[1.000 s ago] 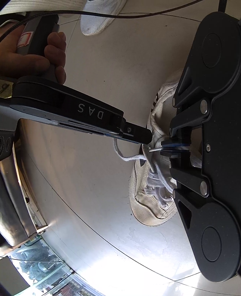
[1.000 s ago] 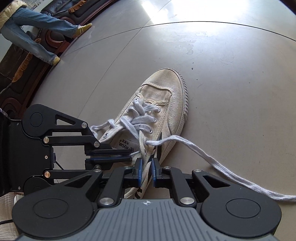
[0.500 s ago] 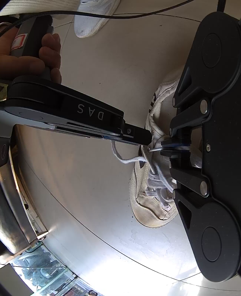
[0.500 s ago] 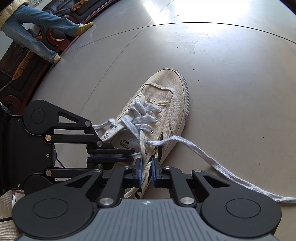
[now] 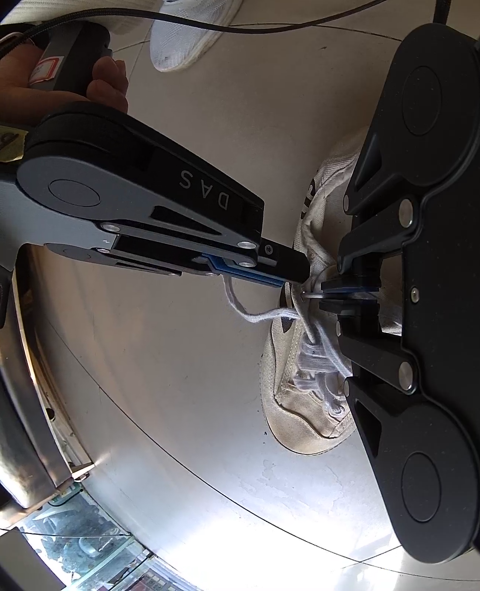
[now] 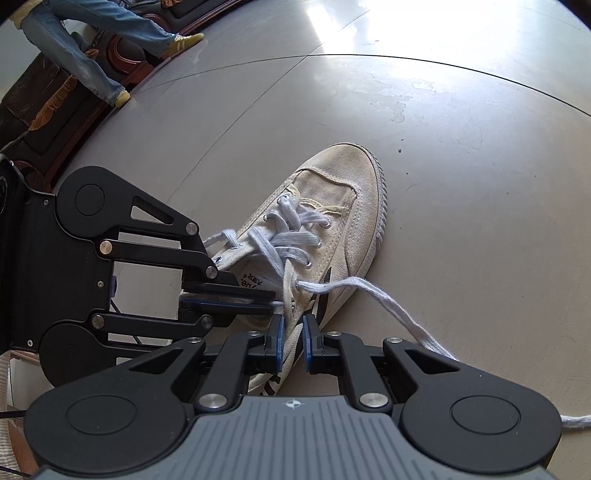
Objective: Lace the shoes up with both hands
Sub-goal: 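Push the lace tip into an eyelet with the left gripper while the right gripper holds the sneaker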
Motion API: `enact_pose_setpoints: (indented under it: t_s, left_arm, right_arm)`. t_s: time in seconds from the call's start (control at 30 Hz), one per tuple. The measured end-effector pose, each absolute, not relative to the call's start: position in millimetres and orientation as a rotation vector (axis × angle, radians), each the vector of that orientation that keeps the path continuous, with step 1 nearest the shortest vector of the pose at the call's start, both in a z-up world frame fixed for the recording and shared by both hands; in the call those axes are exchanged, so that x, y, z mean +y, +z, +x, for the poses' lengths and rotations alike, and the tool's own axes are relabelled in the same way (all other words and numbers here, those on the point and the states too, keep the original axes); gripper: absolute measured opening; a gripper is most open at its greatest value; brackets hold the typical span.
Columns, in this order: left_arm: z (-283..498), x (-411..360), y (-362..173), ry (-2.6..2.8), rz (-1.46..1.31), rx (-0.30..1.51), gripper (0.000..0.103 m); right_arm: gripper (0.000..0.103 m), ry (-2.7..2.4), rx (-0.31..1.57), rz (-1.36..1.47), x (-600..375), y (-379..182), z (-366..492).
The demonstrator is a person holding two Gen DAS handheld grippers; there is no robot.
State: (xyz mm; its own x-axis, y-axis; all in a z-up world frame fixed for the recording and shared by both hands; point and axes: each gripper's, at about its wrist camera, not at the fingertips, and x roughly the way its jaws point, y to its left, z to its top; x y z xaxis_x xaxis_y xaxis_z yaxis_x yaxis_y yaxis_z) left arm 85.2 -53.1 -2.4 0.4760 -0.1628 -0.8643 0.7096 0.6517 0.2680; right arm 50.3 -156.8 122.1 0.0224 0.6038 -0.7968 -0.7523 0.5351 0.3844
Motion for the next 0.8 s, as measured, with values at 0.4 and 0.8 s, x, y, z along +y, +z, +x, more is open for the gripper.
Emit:
enact_pose_setpoints:
  t_s: [0.4,0.8]
  left_arm:
    - [83.2,-53.9,-1.8,-0.574,0.642,0.913,0.0]
    - [81.9,-50.9,-8.5,-0.544,0.596,0.88,0.0]
  right_arm:
    - [0.011,1.111,1.028,-0.312,-119.4,132.0,27.2]
    - [0.014,1.214,0.813,-0.57,-113.6,142.3,20.2]
